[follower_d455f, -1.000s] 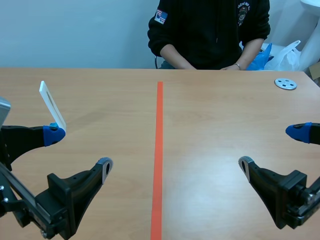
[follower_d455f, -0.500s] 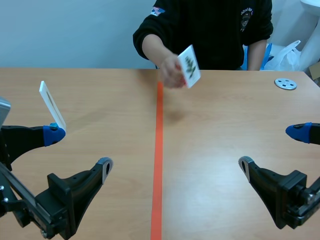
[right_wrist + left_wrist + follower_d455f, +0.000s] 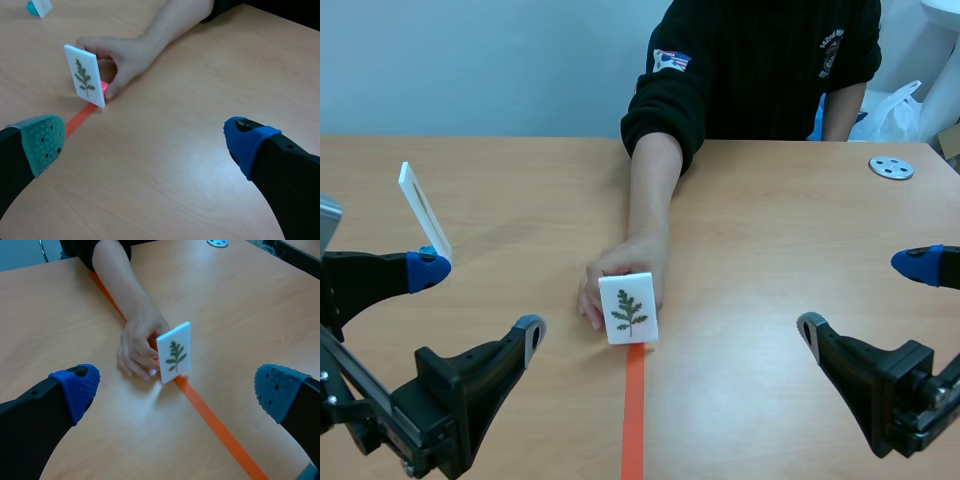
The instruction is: Sort the leaf by its shape. The table is split by an orange tape line. A compound leaf with several leaflets goes to the left side, a simple leaf with one blade goes to the right side. Return to the home posture when a red brick is placed on the table.
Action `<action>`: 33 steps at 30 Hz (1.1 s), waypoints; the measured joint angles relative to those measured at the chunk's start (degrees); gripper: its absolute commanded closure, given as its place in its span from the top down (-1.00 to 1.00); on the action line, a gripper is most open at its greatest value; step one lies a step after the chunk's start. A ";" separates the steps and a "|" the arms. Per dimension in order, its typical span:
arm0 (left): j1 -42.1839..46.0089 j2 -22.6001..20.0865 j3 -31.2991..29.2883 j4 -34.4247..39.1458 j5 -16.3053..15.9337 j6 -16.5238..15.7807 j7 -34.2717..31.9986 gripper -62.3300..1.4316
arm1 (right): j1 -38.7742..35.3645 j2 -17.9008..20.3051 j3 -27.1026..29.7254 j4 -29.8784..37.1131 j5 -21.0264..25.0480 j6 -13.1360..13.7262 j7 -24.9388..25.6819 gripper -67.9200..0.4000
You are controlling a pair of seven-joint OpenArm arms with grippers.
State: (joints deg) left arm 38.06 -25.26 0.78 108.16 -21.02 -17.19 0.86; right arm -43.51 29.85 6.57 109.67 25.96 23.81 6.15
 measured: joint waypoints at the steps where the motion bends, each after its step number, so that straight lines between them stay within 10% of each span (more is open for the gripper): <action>1: 0.00 0.00 0.00 0.00 0.00 0.00 0.00 1.00 | 0.00 0.00 0.00 0.00 0.00 0.00 -0.02 1.00; 22: 0.00 0.00 0.00 0.00 0.00 0.00 0.20 1.00 | 0.48 0.00 0.00 0.00 -0.92 -0.11 -4.39 1.00; 33: 0.00 0.00 0.00 0.00 -0.02 0.00 0.20 1.00 | 12.07 0.00 -2.38 -6.45 -0.92 1.33 -4.83 1.00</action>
State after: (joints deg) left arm 38.06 -25.26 0.78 108.16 -21.04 -17.19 1.06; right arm -31.44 29.85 4.19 103.22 25.04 25.15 1.32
